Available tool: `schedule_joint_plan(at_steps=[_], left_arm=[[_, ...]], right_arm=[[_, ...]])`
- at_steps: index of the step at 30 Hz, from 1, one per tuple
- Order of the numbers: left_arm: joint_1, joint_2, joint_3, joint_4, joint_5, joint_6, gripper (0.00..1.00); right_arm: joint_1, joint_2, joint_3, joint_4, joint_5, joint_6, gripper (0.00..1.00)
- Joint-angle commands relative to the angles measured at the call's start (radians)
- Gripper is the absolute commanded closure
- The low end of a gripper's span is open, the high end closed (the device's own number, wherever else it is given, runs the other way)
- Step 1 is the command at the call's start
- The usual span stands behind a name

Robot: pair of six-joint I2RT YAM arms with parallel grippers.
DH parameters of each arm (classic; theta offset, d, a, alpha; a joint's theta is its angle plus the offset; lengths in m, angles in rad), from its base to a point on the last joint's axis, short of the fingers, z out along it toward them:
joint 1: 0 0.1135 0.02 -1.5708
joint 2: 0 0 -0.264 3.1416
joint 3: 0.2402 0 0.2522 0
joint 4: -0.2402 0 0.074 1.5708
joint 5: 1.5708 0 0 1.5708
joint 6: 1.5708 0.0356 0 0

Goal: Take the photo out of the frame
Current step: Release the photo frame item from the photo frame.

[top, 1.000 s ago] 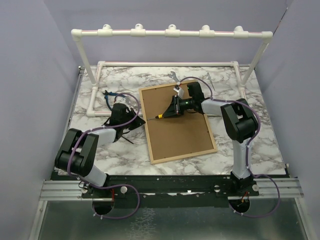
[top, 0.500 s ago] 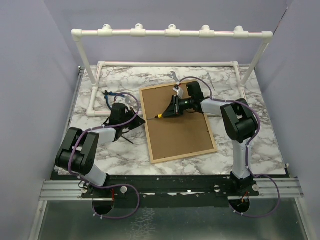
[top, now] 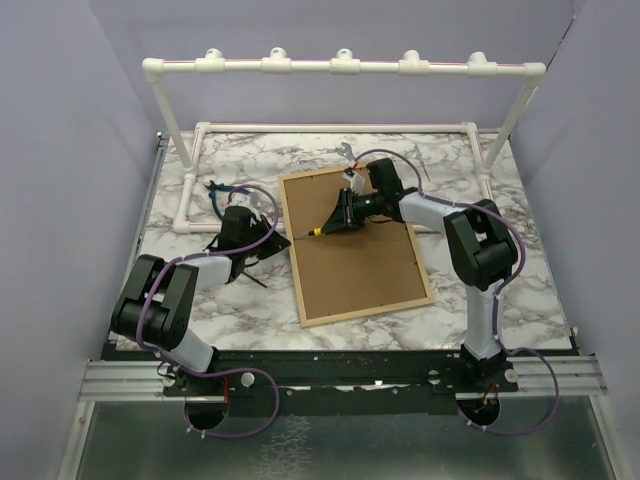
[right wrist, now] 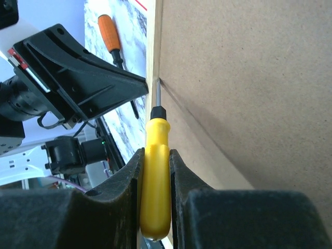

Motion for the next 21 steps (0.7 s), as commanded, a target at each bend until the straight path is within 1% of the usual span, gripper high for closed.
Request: schedule_joint_plan(at_steps=[1,11,16,21], left_arm=[[-0.037,0.032,-0.004,0.033,0.042,-0.012,0.99],[-0.085,0.046,0.0,0.033,0.036,-0.027,0.99],[-0.119,0.05,0.006,0.033,0.022,-0.036,0.99],[-0.142,0.049,0.007,0.032,0.015,-0.046,0.99]], right_arm=[[0.116,-0.007,0.076,-0.15,0.06,-0.054,0.99],[0.208,-0.04,0.272,-0.463,0.284,-0.17,0.99],[0.263,-0.059,0.32,-0.523,0.363,-0.16,0.99],[0.32,-0.042,0.387,-0.576,0.426,-0.161,0.99]])
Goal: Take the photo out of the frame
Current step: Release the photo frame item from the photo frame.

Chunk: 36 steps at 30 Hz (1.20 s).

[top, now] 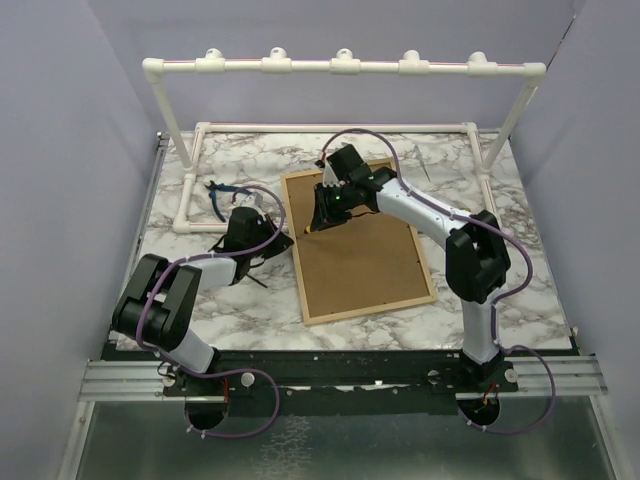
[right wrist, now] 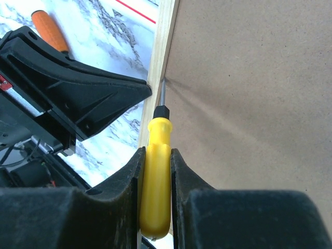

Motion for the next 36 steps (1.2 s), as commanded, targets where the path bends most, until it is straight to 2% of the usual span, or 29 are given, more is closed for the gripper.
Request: schedule_joint_plan(at_steps=[1,11,18,25,30,36], left_arm=[[-0.097,0.047,0.006,0.009,0.091,-0.037,0.99],[-0.133,0.056,-0.008,0.017,0.067,-0.06,0.99],[-0.133,0.056,-0.011,0.017,0.058,-0.073,0.99],[-0.134,0.049,-0.019,0.017,0.055,-0.078,0.99],[-0.133,0.02,-0.027,-0.014,0.031,-0.062,0.99],[-0.113,-0.047,-0.024,-0.139,-0.026,-0.018,0.99]], right_arm=[[0.132,0.021,0.072,-0.047,-0.057,0.013,0.99],[0.267,0.097,0.255,-0.192,0.123,0.043,0.99],[0.334,0.102,0.267,-0.178,0.189,0.124,0.99],[0.375,0.135,0.314,-0.195,0.217,0.132,0.99],[0.367,0.081,0.272,-0.2,0.306,0.111,0.99],[0.283,-0.111,0.063,-0.115,0.322,0.084,0.99]])
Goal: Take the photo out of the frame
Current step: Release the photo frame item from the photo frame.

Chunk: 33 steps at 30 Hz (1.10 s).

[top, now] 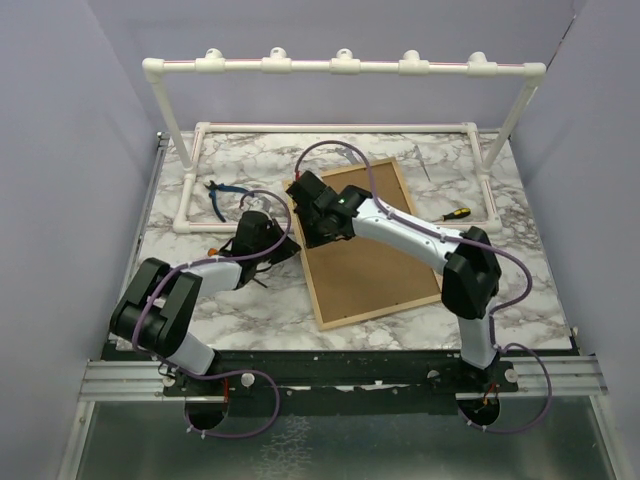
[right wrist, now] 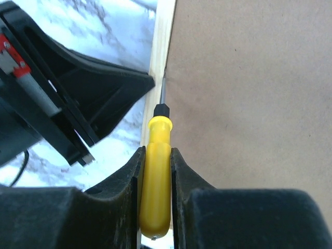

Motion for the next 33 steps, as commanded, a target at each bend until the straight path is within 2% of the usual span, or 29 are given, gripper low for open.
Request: schedule_joint_plan(at_steps=[1,7,10,12,14,16,20,33], left_arm=[[-0.031,-0.044,-0.022,-0.135,0.039,0.033,0.99],[0.006,-0.129,-0.042,-0.223,0.009,0.057,0.97],[0.014,-0.17,-0.05,-0.241,-0.003,0.06,0.93],[0.017,-0.192,-0.054,-0.242,-0.013,0.057,0.84],[0.018,-0.206,-0.053,-0.241,-0.026,0.054,0.63],[0.018,-0.214,-0.047,-0.224,-0.027,0.061,0.46],[0.019,-0.202,-0.004,-0.203,-0.042,0.071,0.33],[0.018,-0.018,0.154,-0.236,-0.145,0.11,0.33]], right_arm=[[-0.006,-0.15,-0.125,0.132,-0.235,0.024,0.99],[-0.125,-0.342,-0.331,0.193,-0.282,-0.003,0.99],[-0.19,-0.45,-0.448,0.241,-0.292,-0.004,0.99],[-0.235,-0.516,-0.519,0.27,-0.286,-0.005,0.99],[-0.28,-0.589,-0.591,0.308,-0.265,-0.002,0.99],[-0.303,-0.663,-0.66,0.349,-0.248,0.002,0.99],[-0.311,-0.786,-0.749,0.407,-0.226,0.002,0.99],[-0.311,-0.918,-0.844,0.438,-0.176,-0.018,0.99]])
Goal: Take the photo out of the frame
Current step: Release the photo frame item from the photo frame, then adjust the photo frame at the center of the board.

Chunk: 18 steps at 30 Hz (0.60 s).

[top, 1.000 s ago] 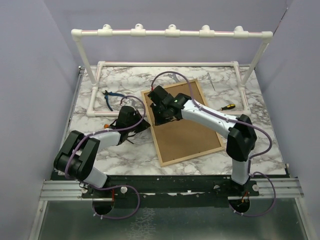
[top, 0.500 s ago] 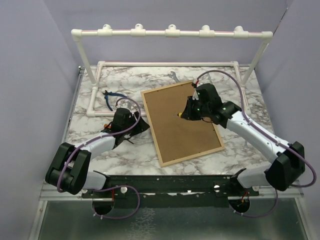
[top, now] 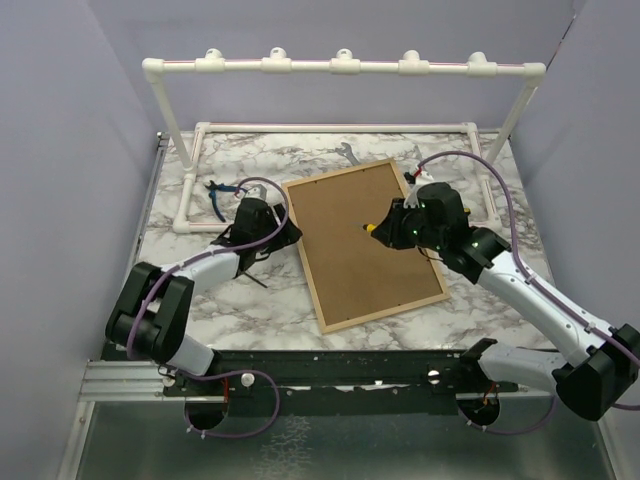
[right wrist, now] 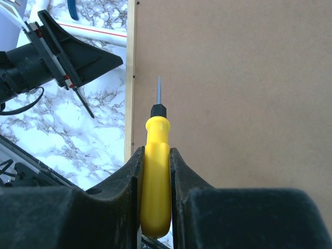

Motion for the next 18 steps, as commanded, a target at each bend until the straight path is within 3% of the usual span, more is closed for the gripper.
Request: schedule_joint_plan(at_steps=[1,9,18], left_arm=[[0.005,0.075,0.056,-0.012,-0.055,0.036,0.35],[0.005,0.181,0.118,0.01,-0.008,0.052,0.36],[0.005,0.227,0.135,-0.014,0.024,0.096,0.8]], right_arm=[[0.003,-0.029,-0.019,0.035,0.035,-0.019,1.0],[0.003,-0.024,-0.029,0.035,0.065,-0.019,0.99],[0.003,-0.021,-0.039,0.041,0.066,-0.012,0.99]])
